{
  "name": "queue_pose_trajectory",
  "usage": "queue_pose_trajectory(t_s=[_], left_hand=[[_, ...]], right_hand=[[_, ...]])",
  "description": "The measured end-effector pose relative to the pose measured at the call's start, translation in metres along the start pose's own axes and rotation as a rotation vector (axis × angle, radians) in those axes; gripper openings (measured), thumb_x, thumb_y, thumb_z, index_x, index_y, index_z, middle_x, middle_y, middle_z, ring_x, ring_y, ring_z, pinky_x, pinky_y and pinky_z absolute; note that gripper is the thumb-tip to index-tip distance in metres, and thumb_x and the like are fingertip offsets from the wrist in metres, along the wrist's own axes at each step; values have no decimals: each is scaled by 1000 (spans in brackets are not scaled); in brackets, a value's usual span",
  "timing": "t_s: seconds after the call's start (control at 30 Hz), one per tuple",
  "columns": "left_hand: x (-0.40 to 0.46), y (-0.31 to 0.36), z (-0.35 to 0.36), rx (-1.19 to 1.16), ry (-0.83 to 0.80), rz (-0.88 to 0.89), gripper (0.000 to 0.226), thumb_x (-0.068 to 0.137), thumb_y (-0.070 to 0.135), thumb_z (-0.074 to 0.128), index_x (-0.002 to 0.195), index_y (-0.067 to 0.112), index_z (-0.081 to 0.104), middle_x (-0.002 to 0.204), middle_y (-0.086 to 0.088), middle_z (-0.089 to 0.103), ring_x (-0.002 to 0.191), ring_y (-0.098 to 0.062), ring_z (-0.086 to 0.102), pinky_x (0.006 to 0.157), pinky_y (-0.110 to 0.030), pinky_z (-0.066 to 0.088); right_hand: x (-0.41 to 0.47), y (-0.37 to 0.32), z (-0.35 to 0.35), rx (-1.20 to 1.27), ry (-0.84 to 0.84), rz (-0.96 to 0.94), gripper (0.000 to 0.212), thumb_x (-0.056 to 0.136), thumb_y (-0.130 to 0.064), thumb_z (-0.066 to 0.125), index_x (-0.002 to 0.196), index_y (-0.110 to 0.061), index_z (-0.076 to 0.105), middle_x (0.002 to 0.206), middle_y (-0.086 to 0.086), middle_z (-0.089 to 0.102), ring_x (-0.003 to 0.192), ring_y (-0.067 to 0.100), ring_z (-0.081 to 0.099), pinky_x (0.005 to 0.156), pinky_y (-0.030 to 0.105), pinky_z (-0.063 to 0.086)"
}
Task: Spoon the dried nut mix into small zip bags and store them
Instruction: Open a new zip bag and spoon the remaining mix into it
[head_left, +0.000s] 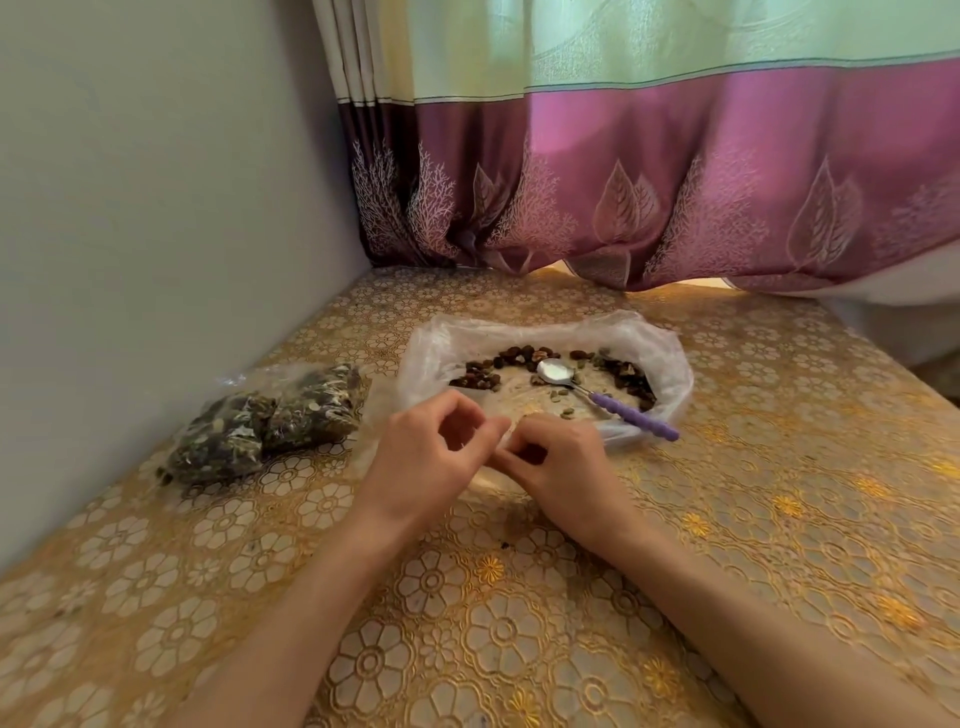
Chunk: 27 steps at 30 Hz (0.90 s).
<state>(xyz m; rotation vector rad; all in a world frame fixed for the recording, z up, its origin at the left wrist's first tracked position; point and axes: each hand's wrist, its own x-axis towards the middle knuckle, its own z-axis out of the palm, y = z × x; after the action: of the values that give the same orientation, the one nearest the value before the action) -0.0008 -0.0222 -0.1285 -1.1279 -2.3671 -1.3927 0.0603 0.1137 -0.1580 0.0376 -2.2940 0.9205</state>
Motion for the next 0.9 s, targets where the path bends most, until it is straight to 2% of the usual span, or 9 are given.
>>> queue_pose_trajectory(t_s=[0.13, 0.27, 0.4, 0.5, 0.63, 0.73, 0.8, 0.9], left_hand=[[3, -1, -3, -7, -12, -19, 9, 87, 22, 63, 78, 22, 66, 68, 9, 64, 64, -1, 58, 56, -10, 43], [5, -5, -10, -68, 8, -73, 11, 87, 23, 62, 77, 23, 66, 69, 9, 66, 66, 0, 59, 59, -10, 44], [4, -5, -14, -94, 3, -93, 12, 86, 25, 63, 75, 28, 63, 69, 8, 66, 62, 3, 58, 58, -9, 44], [3, -4, -13, -120, -18, -110, 9, 87, 22, 63, 79, 27, 64, 71, 6, 67, 59, 3, 58, 54, -10, 44], [2, -5, -10, -135, -54, -102, 9, 87, 14, 64, 85, 23, 66, 72, 5, 67, 58, 3, 59, 53, -10, 45], [1, -5, -7, -98, -47, -104, 1, 85, 21, 66, 84, 22, 66, 71, 9, 66, 62, 3, 59, 57, -11, 45], [0, -6, -3, -79, -42, -119, 10, 82, 30, 68, 81, 20, 67, 70, 8, 65, 64, 2, 59, 58, -10, 45], [-1, -6, 1, -73, -50, -159, 19, 81, 35, 68, 80, 16, 68, 69, 6, 66, 63, -2, 59, 59, -12, 45]], right_hand=[[0, -1, 1, -13, 2, -17, 20, 80, -27, 73, 68, -21, 58, 63, -17, 50, 56, 0, 45, 59, 10, 39], [0, -5, 0, 2, -49, -46, 8, 84, -21, 70, 82, -14, 70, 73, -10, 60, 64, -2, 52, 65, 8, 40], [0, -7, -1, 80, -74, -5, 12, 87, -6, 62, 93, -9, 73, 81, -7, 64, 74, -3, 58, 66, 7, 42], [0, -4, -3, 67, -92, 47, 9, 88, -12, 64, 91, -11, 73, 76, -10, 63, 72, 5, 60, 66, 12, 46], [-1, -2, 0, -47, -135, 17, 9, 88, -20, 64, 90, -14, 70, 71, -22, 53, 67, -4, 53, 68, 9, 42], [0, -1, 0, -62, -137, 49, 5, 88, -23, 65, 84, -20, 66, 71, -20, 53, 66, -2, 51, 66, 11, 41], [0, -2, 1, -64, -144, 48, 9, 87, -24, 65, 79, -23, 62, 71, -17, 54, 65, 0, 51, 66, 12, 42], [0, -3, 2, -74, -145, 13, 16, 86, -23, 67, 74, -18, 58, 69, -16, 51, 61, 1, 48, 62, 14, 41]])
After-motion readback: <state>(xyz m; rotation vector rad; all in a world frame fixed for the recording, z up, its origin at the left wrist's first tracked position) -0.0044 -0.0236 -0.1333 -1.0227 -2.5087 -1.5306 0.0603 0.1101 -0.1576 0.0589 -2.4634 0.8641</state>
